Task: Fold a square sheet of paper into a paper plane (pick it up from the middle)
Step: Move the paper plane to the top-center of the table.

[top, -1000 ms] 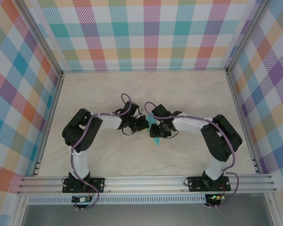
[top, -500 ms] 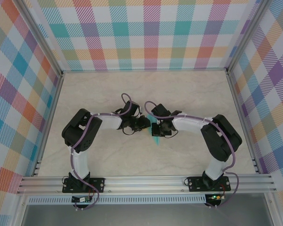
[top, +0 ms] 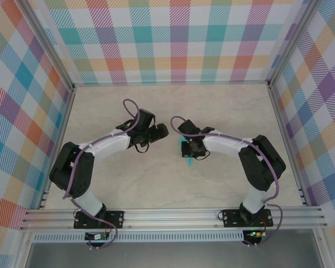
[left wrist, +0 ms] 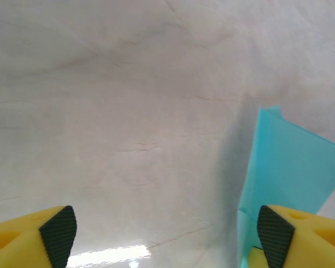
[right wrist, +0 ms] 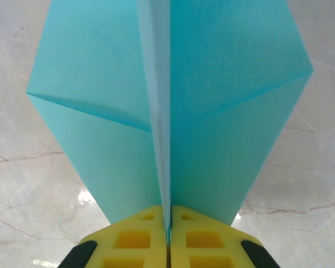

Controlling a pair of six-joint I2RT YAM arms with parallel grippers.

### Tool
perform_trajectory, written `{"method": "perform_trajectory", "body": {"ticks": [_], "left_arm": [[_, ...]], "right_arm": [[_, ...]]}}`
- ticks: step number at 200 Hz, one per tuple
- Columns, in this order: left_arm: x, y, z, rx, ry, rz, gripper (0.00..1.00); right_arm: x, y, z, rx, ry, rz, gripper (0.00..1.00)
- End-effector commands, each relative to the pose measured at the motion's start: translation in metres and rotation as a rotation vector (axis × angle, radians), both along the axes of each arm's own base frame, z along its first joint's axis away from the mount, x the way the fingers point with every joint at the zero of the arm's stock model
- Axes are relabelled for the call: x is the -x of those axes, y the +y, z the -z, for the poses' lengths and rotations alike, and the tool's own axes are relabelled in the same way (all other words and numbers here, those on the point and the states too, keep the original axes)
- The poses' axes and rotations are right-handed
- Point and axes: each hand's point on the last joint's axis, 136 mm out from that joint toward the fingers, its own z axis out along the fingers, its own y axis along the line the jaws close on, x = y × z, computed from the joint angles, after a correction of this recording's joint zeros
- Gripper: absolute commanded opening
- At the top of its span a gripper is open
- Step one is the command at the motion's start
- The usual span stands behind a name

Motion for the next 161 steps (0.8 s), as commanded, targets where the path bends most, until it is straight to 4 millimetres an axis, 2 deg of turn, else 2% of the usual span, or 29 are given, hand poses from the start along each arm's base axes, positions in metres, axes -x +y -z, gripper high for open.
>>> {"method": "perform_trajectory", "body": {"ticks": [1, 20, 78, 105, 127, 147, 161], "left_arm": [[0.010, 0.037, 0.007, -0.137, 0.032, -0.082, 0.92], [0.012, 0.043, 0.008, -0.146, 0.037, -0.096, 1.00], [0.017, 0.054, 0.011, -0.167, 0.055, -0.122, 1.00], [0.020, 0.063, 0.008, -0.185, 0.056, -0.146, 1.00], [0.023, 0.073, 0.003, -0.210, 0.051, -0.174, 1.00], [0.026, 0.083, -0.003, -0.233, 0.044, -0.191, 1.00], [0.029, 0.089, -0.005, -0.245, 0.039, -0.203, 1.00]], "right_arm": [[-0.001, -0.002, 0.007, 0.038, 0.024, 0.021, 0.10], [-0.002, -0.002, 0.012, 0.046, 0.033, 0.024, 0.11], [0.001, -0.002, 0.027, 0.058, 0.069, 0.050, 0.13], [-0.002, -0.005, 0.026, 0.074, 0.062, 0.068, 0.08], [-0.024, -0.002, 0.002, 0.062, -0.006, 0.069, 0.07], [-0.058, -0.001, -0.022, 0.046, -0.072, 0.070, 0.07], [-0.083, -0.005, -0.029, 0.053, -0.100, 0.075, 0.07]]}}
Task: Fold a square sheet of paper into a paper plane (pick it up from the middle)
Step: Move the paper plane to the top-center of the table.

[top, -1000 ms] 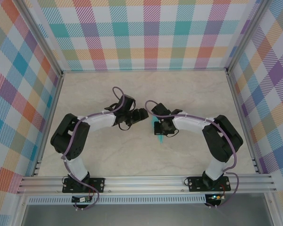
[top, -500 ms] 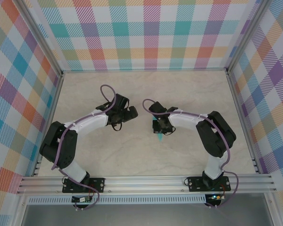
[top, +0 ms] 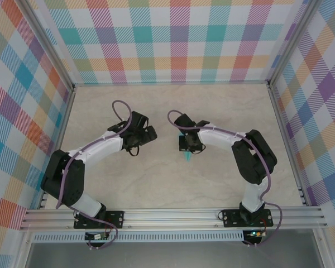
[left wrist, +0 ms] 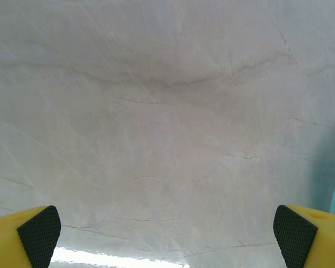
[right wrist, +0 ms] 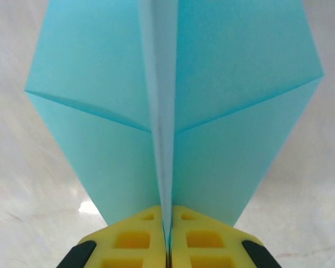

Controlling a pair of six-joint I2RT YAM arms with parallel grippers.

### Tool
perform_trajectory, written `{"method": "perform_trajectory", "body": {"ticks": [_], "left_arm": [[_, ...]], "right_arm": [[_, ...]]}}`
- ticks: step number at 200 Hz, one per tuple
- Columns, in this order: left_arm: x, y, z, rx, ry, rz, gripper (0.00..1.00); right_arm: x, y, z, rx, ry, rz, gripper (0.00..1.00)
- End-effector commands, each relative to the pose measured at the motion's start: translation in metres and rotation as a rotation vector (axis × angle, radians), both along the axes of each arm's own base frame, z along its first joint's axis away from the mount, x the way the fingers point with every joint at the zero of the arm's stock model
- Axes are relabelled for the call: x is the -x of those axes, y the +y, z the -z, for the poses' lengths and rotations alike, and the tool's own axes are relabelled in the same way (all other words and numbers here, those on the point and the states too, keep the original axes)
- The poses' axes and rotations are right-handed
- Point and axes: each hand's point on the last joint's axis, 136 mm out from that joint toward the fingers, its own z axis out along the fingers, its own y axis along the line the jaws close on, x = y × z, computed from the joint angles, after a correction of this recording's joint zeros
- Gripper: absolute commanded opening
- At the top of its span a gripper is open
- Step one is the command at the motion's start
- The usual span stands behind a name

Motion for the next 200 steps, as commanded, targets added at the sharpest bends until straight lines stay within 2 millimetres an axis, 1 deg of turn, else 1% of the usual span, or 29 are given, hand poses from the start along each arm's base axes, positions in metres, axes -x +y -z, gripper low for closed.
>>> {"method": "perform_trajectory", "body": {"ticks": [1, 24, 44, 61, 79, 102, 121, 135, 144, 157, 165, 177, 188, 200], "left_arm": [[0.010, 0.025, -0.004, -0.055, 0.005, -0.053, 1.00], [0.016, 0.037, -0.008, -0.088, 0.004, -0.073, 1.00], [0.020, 0.048, -0.011, -0.116, 0.004, -0.086, 1.00], [0.021, 0.055, -0.013, -0.141, -0.003, -0.088, 1.00], [0.022, 0.058, -0.015, -0.160, -0.004, -0.080, 1.00], [0.022, 0.062, -0.018, -0.180, -0.012, -0.076, 1.00], [0.022, 0.064, -0.020, -0.187, -0.018, -0.081, 1.00], [0.022, 0.066, -0.022, -0.192, -0.024, -0.086, 1.00], [0.021, 0.068, -0.024, -0.197, -0.029, -0.090, 1.00], [0.019, 0.070, -0.028, -0.205, -0.038, -0.096, 1.00], [0.018, 0.073, -0.031, -0.214, -0.044, -0.100, 1.00], [0.016, 0.078, -0.036, -0.237, -0.053, -0.111, 1.00], [0.015, 0.085, -0.043, -0.270, -0.062, -0.124, 1.00], [0.013, 0.096, -0.050, -0.318, -0.076, -0.140, 1.00]], "right_arm": [[-0.044, -0.010, -0.019, 0.030, -0.072, 0.009, 0.07], [-0.079, -0.022, -0.017, 0.045, -0.080, 0.011, 0.08], [-0.100, -0.026, -0.016, 0.047, -0.087, -0.018, 0.09], [-0.113, -0.026, -0.012, 0.045, -0.081, -0.042, 0.11], [-0.121, -0.028, -0.003, 0.053, -0.058, -0.055, 0.13], [-0.125, -0.034, 0.008, 0.078, -0.033, -0.056, 0.14], [-0.123, -0.036, 0.011, 0.088, -0.022, -0.047, 0.16], [-0.122, -0.036, 0.009, 0.080, -0.020, -0.042, 0.18], [-0.122, -0.035, 0.005, 0.074, -0.021, -0.037, 0.20], [-0.122, -0.035, -0.009, 0.056, -0.039, -0.032, 0.24], [-0.121, -0.034, -0.020, 0.043, -0.056, -0.026, 0.27], [-0.118, -0.035, -0.044, 0.019, -0.094, -0.015, 0.33], [-0.115, -0.038, -0.066, 0.001, -0.132, -0.001, 0.41], [-0.108, -0.046, -0.091, -0.004, -0.189, 0.023, 0.54]]}}
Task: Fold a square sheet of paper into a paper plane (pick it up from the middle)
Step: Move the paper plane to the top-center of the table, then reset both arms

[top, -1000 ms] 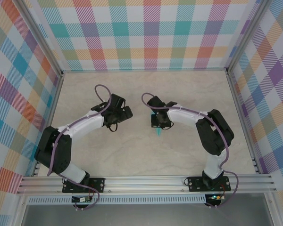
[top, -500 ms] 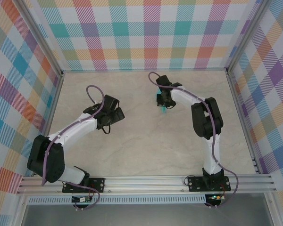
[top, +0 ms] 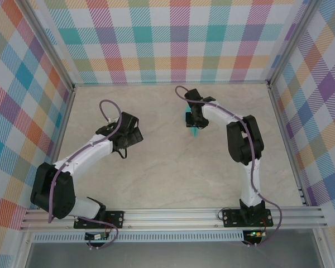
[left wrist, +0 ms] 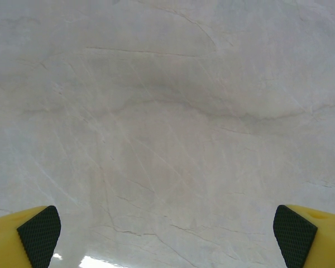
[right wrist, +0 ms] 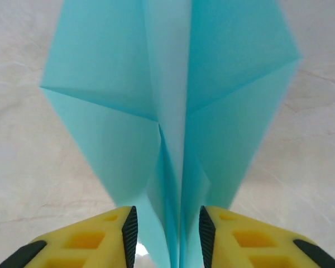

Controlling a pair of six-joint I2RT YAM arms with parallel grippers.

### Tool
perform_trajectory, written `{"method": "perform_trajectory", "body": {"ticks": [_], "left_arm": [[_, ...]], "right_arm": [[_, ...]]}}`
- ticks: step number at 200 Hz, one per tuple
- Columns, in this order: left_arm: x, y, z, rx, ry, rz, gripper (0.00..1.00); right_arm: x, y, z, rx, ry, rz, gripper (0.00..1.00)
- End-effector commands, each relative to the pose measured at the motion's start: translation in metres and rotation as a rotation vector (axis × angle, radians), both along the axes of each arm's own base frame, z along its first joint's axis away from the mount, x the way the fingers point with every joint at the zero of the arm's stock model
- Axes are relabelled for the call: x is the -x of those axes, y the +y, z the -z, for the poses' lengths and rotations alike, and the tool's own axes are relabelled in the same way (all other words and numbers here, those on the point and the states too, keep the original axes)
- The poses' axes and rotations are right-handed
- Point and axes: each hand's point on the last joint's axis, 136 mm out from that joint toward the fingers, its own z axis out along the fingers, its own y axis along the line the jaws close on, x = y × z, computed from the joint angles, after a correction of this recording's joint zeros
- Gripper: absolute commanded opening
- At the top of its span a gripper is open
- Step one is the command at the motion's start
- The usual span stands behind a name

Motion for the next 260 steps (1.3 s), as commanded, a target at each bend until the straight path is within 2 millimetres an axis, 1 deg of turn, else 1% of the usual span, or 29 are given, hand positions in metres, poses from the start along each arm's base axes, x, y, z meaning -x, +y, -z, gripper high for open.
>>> {"method": "perform_trajectory", "body": {"ticks": [1, 12, 24, 33, 40, 50, 60, 87, 107, 113, 119, 133, 146, 159, 179, 190, 209, 230, 260], "left_arm": [[-0.004, 0.026, -0.029, -0.106, -0.049, -0.038, 1.00], [-0.004, 0.038, -0.034, -0.154, -0.058, -0.059, 1.00], [-0.005, 0.051, -0.041, -0.197, -0.076, -0.077, 1.00], [-0.006, 0.060, -0.045, -0.227, -0.097, -0.092, 1.00], [-0.006, 0.067, -0.047, -0.251, -0.116, -0.100, 1.00], [-0.006, 0.078, -0.048, -0.285, -0.144, -0.114, 1.00], [-0.006, 0.088, -0.048, -0.315, -0.162, -0.131, 1.00], [-0.003, 0.118, -0.046, -0.409, -0.218, -0.201, 1.00], [0.007, 0.140, -0.050, -0.504, -0.286, -0.290, 1.00], [0.010, 0.144, -0.048, -0.515, -0.299, -0.294, 1.00], [0.008, 0.146, -0.050, -0.510, -0.341, -0.302, 1.00], [0.008, 0.147, -0.047, -0.520, -0.413, -0.282, 1.00], [0.009, 0.148, -0.041, -0.513, -0.467, -0.258, 1.00], [0.010, 0.148, -0.031, -0.485, -0.476, -0.234, 1.00], [0.003, 0.144, -0.019, -0.457, -0.469, -0.178, 1.00], [-0.001, 0.141, -0.011, -0.454, -0.458, -0.139, 1.00], [-0.011, 0.132, -0.004, -0.435, -0.471, -0.069, 1.00], [-0.021, 0.120, -0.001, -0.383, -0.551, 0.001, 1.00], [-0.033, 0.113, 0.005, -0.323, -0.584, 0.070, 1.00]], "right_arm": [[0.008, -0.010, -0.081, -0.058, -0.149, 0.033, 0.55], [0.014, -0.021, -0.101, -0.059, -0.206, 0.054, 0.66], [0.020, -0.037, -0.121, -0.052, -0.274, 0.079, 0.74], [0.023, -0.051, -0.132, -0.026, -0.322, 0.097, 0.81], [0.026, -0.066, -0.138, 0.015, -0.361, 0.122, 0.90], [0.030, -0.087, -0.145, 0.073, -0.416, 0.150, 1.00], [0.033, -0.105, -0.150, 0.110, -0.458, 0.175, 1.00], [0.042, -0.155, -0.145, 0.189, -0.523, 0.269, 1.00], [0.049, -0.183, -0.131, 0.221, -0.583, 0.327, 1.00], [0.051, -0.190, -0.127, 0.220, -0.597, 0.347, 1.00], [0.054, -0.198, -0.122, 0.217, -0.605, 0.372, 1.00], [0.060, -0.212, -0.112, 0.229, -0.622, 0.395, 1.00], [0.062, -0.218, -0.104, 0.249, -0.634, 0.386, 1.00], [0.060, -0.221, -0.095, 0.267, -0.644, 0.366, 1.00], [0.059, -0.223, -0.078, 0.267, -0.641, 0.348, 1.00], [0.057, -0.221, -0.070, 0.253, -0.651, 0.323, 1.00], [0.054, -0.214, -0.062, 0.209, -0.674, 0.271, 1.00], [0.051, -0.208, -0.056, 0.166, -0.702, 0.237, 1.00], [0.045, -0.203, -0.048, 0.127, -0.732, 0.189, 1.00]]}}
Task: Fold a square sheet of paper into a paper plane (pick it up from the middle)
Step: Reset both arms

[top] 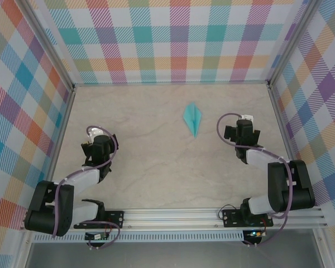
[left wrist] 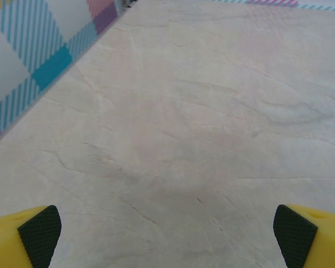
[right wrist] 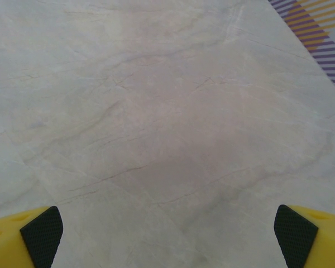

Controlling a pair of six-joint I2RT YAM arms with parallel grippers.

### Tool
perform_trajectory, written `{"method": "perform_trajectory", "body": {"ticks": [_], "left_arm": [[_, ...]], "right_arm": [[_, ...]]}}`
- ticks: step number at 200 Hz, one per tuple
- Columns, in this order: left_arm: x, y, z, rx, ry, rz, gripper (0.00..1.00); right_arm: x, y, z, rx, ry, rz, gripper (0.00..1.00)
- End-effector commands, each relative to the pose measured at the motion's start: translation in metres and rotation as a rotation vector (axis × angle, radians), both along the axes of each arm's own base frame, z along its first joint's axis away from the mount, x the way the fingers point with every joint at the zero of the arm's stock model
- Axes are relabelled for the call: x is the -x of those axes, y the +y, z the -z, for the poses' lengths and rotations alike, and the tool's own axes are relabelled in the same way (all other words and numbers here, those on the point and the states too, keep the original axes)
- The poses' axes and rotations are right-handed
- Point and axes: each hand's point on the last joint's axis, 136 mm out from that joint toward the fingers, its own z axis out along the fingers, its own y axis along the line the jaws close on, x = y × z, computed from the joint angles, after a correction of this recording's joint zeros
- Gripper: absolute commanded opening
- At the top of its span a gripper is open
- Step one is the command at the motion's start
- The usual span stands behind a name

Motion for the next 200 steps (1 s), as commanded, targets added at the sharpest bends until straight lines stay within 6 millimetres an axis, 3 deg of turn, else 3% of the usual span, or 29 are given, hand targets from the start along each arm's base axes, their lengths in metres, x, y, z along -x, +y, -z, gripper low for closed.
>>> {"method": "perform_trajectory", "body": {"ticks": [1, 41, 75, 105, 200], "left_arm": [[-0.021, -0.012, -0.018, 0.040, -0.110, 0.111, 1.00], [-0.034, -0.024, -0.018, 0.091, -0.153, 0.226, 1.00], [-0.048, -0.036, 0.001, 0.102, -0.134, 0.297, 1.00], [-0.053, -0.037, 0.015, 0.105, -0.106, 0.299, 1.00], [-0.060, -0.035, 0.018, 0.085, -0.057, 0.274, 1.00]], "right_arm": [[-0.018, 0.011, -0.013, -0.023, -0.112, -0.087, 1.00], [-0.019, 0.015, -0.012, -0.051, -0.180, -0.146, 1.00], [-0.018, 0.020, -0.009, -0.079, -0.189, -0.194, 1.00], [-0.015, 0.027, -0.003, -0.087, -0.222, -0.248, 1.00], [-0.016, 0.027, 0.000, -0.110, -0.213, -0.264, 1.00]]}}
